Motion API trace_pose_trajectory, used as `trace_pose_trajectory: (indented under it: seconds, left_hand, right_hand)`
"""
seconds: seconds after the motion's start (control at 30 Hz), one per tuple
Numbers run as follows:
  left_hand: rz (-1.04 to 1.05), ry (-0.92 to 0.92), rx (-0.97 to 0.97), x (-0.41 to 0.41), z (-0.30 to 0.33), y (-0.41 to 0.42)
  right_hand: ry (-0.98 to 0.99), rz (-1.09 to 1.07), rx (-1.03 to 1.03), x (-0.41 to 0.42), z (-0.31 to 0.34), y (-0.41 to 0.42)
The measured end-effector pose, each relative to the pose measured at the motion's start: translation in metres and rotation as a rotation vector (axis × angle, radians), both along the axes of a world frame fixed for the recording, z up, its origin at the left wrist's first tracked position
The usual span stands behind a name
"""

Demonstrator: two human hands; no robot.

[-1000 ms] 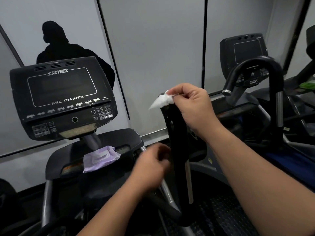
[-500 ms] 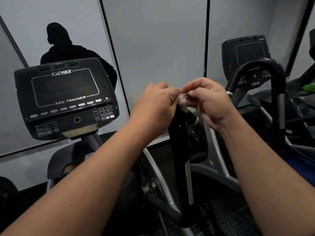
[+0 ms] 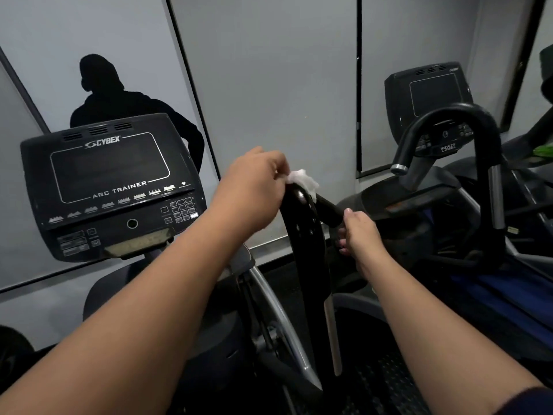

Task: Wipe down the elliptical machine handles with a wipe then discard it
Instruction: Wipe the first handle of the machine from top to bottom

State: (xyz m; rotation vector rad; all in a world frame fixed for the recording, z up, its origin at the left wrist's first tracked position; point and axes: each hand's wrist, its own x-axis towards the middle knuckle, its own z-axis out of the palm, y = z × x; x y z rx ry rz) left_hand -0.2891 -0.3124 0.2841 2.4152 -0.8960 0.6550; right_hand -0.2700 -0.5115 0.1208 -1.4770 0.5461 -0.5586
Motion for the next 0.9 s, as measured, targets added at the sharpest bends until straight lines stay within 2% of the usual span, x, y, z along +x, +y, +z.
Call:
trace_pose_trajectory:
  seconds: [0.13, 0.27, 0.43, 0.57, 0.7, 0.83, 0.9]
  left_hand:
    - [-0.162, -0.200, 0.070, -0.017, -0.017, -0.003]
    - [0.000, 0.001, -0.100, 0.017, -0.012, 0.007]
    - [-0.144, -0.183, -0.091, -0.001, -0.025, 0.008]
    - [-0.063, 0.095, -0.255, 0.023, -0.022, 0.009]
    - [-0.175, -0.044, -0.203, 0.004, -0.026, 0.006]
    - [-0.092, 0.157, -0.297, 0.027, -0.023, 0.007]
    - [-0.117, 0.097, -0.263, 0.022, -0.022, 0.005]
  right_hand:
    - [-0.020, 0.016, 0.154, 0.012, 0.007, 0.000]
    - [0.063, -0.023, 0.275, 0.019, 0.014, 0.000]
    - [0.062, -0.008, 0.261, 0.030, 0.007, -0.002]
    - [0.082, -0.041, 0.324, 0.035, 0.009, -0.001]
    - [0.008, -0.035, 0.319, 0.038, 0.006, -0.001]
    - [0.016, -0.039, 0.328, 0.038, 0.005, 0.000]
    - [0.016, -0.033, 0.321, 0.039, 0.003, -0.001]
